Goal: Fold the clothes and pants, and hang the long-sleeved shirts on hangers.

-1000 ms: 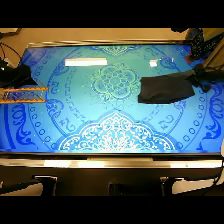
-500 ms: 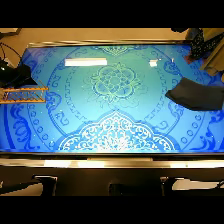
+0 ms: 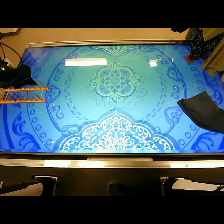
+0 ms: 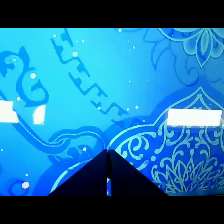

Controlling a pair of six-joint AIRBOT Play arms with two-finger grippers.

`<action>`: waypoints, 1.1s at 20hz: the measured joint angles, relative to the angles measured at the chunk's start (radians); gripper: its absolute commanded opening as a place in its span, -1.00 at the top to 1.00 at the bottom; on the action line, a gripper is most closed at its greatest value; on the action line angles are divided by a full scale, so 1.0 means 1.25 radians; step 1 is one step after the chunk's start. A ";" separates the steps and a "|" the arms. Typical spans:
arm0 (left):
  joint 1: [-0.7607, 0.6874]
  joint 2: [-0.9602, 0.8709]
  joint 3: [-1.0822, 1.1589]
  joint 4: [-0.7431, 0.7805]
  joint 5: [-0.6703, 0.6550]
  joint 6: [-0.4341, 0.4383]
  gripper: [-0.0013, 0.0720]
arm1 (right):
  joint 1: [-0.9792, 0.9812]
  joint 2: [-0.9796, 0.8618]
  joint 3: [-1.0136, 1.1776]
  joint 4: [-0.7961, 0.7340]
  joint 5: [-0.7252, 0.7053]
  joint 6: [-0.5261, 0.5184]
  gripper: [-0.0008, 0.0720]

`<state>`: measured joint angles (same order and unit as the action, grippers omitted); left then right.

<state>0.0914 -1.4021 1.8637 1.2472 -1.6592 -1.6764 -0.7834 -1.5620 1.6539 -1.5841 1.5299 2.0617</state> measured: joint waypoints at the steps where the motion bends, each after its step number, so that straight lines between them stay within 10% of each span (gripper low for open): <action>1: 0.000 0.000 0.000 0.000 0.000 0.000 0.92 | -0.001 0.013 -0.032 -0.021 0.002 0.000 0.90; 22: 0.000 0.000 -0.053 -0.001 -0.001 0.000 0.92 | -0.002 0.200 -0.532 -0.254 -0.101 0.120 0.72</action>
<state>0.0914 -1.4021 1.7977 1.2465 -1.6604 -1.6764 -0.7860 -1.3121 0.9894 -1.9011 1.4033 2.2112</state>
